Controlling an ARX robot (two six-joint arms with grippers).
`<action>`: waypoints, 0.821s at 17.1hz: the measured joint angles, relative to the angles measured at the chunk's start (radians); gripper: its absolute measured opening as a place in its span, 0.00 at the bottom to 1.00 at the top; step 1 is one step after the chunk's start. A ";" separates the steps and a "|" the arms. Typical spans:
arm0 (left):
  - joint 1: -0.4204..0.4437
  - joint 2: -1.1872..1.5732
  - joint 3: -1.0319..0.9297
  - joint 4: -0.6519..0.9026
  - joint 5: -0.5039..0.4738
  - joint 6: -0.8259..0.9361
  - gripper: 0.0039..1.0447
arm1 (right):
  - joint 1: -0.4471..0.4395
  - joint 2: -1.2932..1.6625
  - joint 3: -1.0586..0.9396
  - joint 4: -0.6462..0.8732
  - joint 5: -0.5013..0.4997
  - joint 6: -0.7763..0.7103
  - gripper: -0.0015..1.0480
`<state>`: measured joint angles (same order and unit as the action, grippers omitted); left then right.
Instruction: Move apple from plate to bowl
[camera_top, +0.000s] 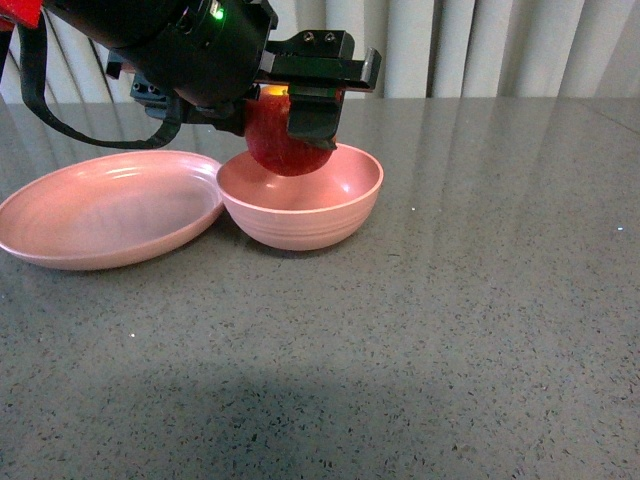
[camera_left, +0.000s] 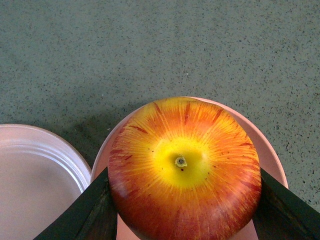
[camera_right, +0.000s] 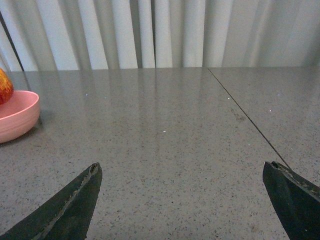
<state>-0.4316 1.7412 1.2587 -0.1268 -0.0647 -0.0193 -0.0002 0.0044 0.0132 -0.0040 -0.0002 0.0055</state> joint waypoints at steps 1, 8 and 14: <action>-0.002 0.005 0.000 0.002 -0.004 0.000 0.63 | 0.000 0.000 0.000 0.000 0.000 0.000 0.94; -0.005 0.062 0.000 0.002 -0.006 0.000 0.63 | 0.000 0.000 0.000 0.000 0.000 0.000 0.94; 0.001 0.089 0.003 -0.004 0.008 -0.008 0.63 | 0.000 0.000 0.000 0.000 0.000 0.000 0.94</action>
<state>-0.4309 1.8301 1.2621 -0.1310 -0.0566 -0.0269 -0.0002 0.0044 0.0132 -0.0044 -0.0002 0.0055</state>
